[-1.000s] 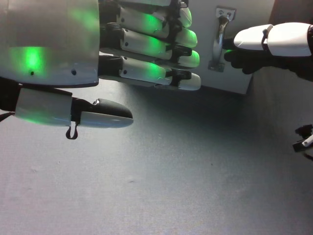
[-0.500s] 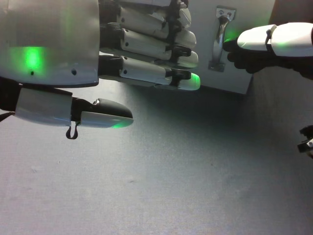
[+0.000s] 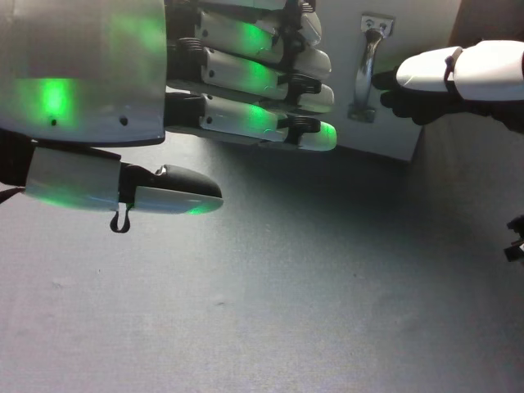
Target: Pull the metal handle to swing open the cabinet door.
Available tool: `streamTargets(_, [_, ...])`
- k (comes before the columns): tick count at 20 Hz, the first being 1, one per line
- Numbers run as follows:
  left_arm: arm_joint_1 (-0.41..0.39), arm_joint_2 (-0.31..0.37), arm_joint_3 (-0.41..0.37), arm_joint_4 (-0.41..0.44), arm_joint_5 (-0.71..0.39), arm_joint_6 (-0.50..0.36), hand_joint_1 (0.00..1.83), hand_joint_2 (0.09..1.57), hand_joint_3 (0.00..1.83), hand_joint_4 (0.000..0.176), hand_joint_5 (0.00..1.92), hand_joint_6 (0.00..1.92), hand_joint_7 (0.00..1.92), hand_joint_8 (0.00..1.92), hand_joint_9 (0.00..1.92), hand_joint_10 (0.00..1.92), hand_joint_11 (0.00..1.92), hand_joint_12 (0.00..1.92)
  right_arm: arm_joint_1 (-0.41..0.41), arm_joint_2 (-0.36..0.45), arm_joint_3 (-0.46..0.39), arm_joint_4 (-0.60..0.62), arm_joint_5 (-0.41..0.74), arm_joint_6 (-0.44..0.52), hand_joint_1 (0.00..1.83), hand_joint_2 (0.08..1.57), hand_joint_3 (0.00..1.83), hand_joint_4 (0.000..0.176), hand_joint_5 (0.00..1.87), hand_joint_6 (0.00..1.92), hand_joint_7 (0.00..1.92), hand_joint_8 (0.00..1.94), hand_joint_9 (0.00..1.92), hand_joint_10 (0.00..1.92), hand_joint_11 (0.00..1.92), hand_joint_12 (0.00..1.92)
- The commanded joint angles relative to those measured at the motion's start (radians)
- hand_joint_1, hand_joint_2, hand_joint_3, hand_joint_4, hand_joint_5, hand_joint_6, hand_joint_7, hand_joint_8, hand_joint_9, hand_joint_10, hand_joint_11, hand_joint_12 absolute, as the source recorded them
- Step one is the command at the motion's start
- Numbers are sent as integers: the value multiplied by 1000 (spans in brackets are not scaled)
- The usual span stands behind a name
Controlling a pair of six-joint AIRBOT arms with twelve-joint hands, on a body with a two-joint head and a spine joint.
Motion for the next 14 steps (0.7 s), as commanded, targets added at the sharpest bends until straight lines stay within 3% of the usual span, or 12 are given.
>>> streamTargets(1, [-9, 5, -1, -96, -25, 11, 0, 1571, 45, 0, 429, 0, 462, 2, 444, 3, 99, 793, 8, 8, -7, -9, 104, 7, 0, 1571, 94, 0, 405, 0, 420, 1, 389, 1, 0, 1013])
streamTargets(14, [-9, 5, -1, -96, -25, 11, 0, 1571, 46, 0, 431, 0, 466, 2, 450, 4, 104, 783, -9, 26, -20, -68, 104, 7, 0, 1571, 89, 0, 417, 2, 433, 3, 406, 4, 0, 1036])
